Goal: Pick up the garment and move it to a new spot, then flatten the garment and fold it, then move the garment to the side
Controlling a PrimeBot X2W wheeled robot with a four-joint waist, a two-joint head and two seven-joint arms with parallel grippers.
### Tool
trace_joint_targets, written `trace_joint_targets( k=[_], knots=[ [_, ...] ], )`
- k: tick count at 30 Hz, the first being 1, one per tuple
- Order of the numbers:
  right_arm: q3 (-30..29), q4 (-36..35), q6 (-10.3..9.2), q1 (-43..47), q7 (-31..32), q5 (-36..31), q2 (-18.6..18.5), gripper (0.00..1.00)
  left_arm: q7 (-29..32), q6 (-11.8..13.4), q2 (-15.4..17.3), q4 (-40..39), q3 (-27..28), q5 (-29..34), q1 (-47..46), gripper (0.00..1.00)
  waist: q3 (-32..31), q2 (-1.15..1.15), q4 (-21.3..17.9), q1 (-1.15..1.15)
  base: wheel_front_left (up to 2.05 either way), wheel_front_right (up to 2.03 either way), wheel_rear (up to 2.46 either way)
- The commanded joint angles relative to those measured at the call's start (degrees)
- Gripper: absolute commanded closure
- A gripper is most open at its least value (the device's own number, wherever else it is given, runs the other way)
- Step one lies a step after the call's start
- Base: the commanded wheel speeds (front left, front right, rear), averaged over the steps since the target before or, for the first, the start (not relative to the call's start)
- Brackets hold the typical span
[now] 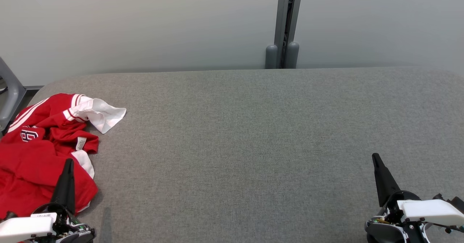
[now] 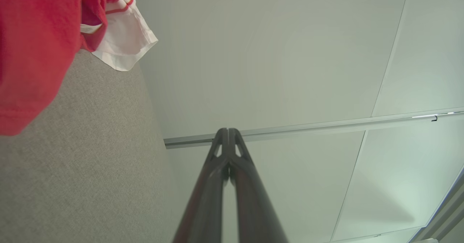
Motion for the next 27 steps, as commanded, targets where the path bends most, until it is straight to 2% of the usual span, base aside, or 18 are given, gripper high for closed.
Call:
trace_joint_targets(
  k=[1,27],
  knots=[
    [-0.1,-0.3,0.05,-0.5,-0.1,0.1,-0.3,1.0,0.0,-0.1,0.3,-0.3,0.2,-0.1,-1.1,1.0,0.0,0.0,0.0,0.0,0.0,0.0,0.0],
    [-0.1,-0.3,0.05,-0.5,-0.1,0.1,-0.3,1.0,0.0,-0.1,0.3,-0.3,0.2,-0.1,-1.1,1.0,0.0,0.0,0.0,0.0,0.0,0.0,0.0]
  ],
)
